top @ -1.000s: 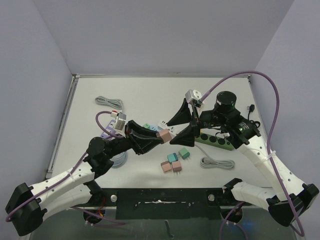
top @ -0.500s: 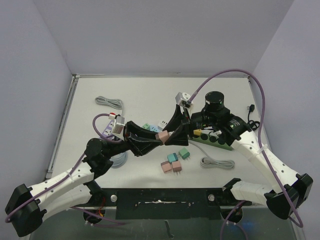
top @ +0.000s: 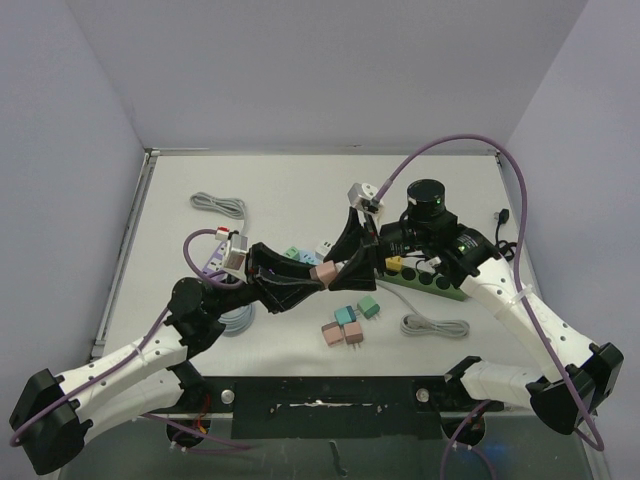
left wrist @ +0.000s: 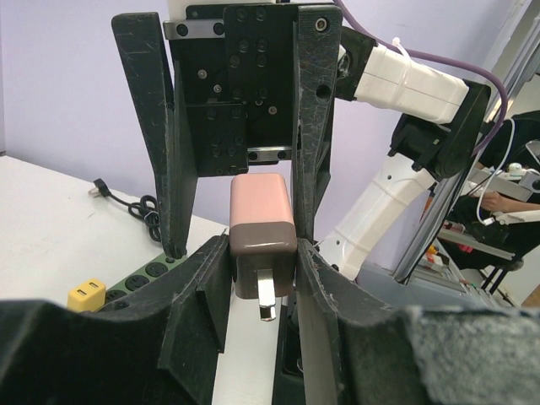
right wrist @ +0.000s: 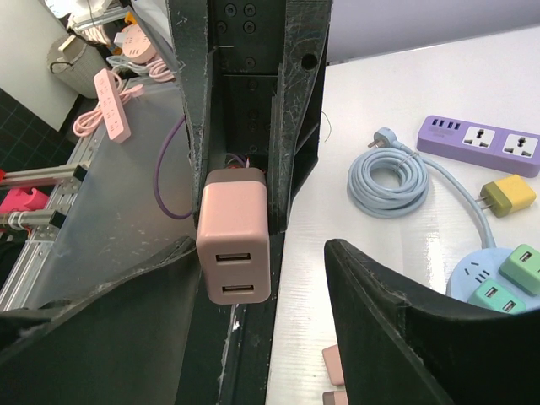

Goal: Insert the plug

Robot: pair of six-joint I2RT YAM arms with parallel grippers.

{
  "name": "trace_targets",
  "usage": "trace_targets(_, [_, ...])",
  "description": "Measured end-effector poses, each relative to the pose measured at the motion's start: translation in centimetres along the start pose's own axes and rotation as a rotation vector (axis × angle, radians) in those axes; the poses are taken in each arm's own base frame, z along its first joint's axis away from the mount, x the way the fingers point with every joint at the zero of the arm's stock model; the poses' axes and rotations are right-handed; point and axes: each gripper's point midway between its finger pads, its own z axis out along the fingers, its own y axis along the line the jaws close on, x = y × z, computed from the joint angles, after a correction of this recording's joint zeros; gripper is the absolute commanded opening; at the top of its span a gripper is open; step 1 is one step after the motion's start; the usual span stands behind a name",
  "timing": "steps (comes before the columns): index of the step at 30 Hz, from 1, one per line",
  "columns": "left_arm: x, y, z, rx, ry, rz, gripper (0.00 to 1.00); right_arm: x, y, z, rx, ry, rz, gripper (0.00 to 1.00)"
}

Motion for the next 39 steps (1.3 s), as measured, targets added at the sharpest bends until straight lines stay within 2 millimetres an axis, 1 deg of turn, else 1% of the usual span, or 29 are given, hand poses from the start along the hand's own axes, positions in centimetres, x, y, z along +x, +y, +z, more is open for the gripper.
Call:
trace_targets(2, [0.0,0.0,0.0,0.0,0.0,0.002,0.2,0.0,0.0,0.0,-0.002,0.001,0.008,0.47])
trace_targets(6, [0.0,0.2,0.0,-0.006,-0.002,0.009,0.2,-0.1,0.2,0.1,-0.019,-0.005,0.011,0.38])
trace_targets(7, [0.0,0.2,0.0,-0.009,-0.003,0.011,0.2,-0.1,0.2,0.1,-0.022,-0.007,0.009,0.33])
trace_targets(8, [0.0,0.3,0.0,-0.011,-0.004,0.013,0.23,-0.2,0.3,0.2,-0.029,-0.01,0.007,0.26])
trace_targets(10, [0.0,0.5,0.0,-0.017,-0.004,0.012,0.34,-0.2,0.3,0.2,-0.037,-0.013,-0.004,0.1])
trace_targets(12, [0.0,0.7,-0.1,-0.029,-0.004,0.006,0.49,-0.2,0.2,0.2,-0.039,-0.013,-0.027,0.0])
trace_targets(13, [0.1,0.9,-0.1,-0.039,-0.004,0.009,0.55,-0.1,0.0,0.2,-0.032,-0.011,-0.036,0.0])
trace_targets(15, [0.3,1.6,-0.2,-0.081,0.003,-0.001,0.64,0.2,-1.0,0.0,0.007,-0.001,-0.067,0.0])
trace_targets(16, [0.5,2.1,-0.4,-0.111,0.006,-0.007,0.66,0.5,-1.6,-0.3,0.033,0.007,-0.073,0.0])
trace_targets(17, [0.6,2.5,-0.6,-0.14,0.008,-0.009,0.68,0.8,-2.7,-0.8,0.075,0.018,-0.083,0.0])
trace_targets(18, [0.7,3.3,-1.0,-0.188,0.01,-0.014,0.72,1.2,-4.1,-1.7,0.128,0.034,-0.084,0.0])
trace_targets(19, [0.7,3.7,-1.2,-0.216,0.008,-0.014,0.73,1.3,-4.8,-2.2,0.159,0.042,-0.089,0.0])
trace_targets(20, [0.8,4.4,-1.7,-0.266,0.006,-0.015,0.74,1.6,-6.4,-3.3,0.224,0.062,-0.101,0.0])
trace_targets(23, [0.9,6.1,-3.5,-0.405,0.005,-0.019,0.74,3.2,-9.6,-6.0,0.394,0.149,-0.137,0.0])
trace_targets(26, [1.0,7.7,-5.5,-0.539,0.009,-0.009,0.74,5.0,-12.0,-8.7,0.542,0.274,-0.163,0.0])
trace_targets(29, [1.7,9.0,-7.9,-0.67,0.041,-0.004,0.75,7.4,-14.2,-12.1,0.683,0.421,-0.159,0.0])
trace_targets(30, [1.8,9.2,-8.2,-0.687,0.049,-0.004,0.74,8.4,-14.8,-13.5,0.726,0.478,-0.147,0.0])
trace_targets(31, [2.1,9.5,-8.8,-0.717,0.063,0.0,0.74,9.5,-15.2,-14.8,0.757,0.537,-0.128,0.0])
trace_targets(34, [2.7,10.1,-10.3,-0.783,0.099,0.006,0.74,12.2,-15.7,-17.8,0.809,0.665,-0.064,0.0])
trace_targets(37, [3.2,10.5,-11.3,-0.824,0.123,0.01,0.74,13.4,-15.7,-20.1,0.855,0.728,-0.032,0.0])
trace_targets(39, [3.3,10.6,-11.7,-0.84,0.133,0.014,0.74,13.9,-15.6,-21.2,0.872,0.753,-0.024,0.0])
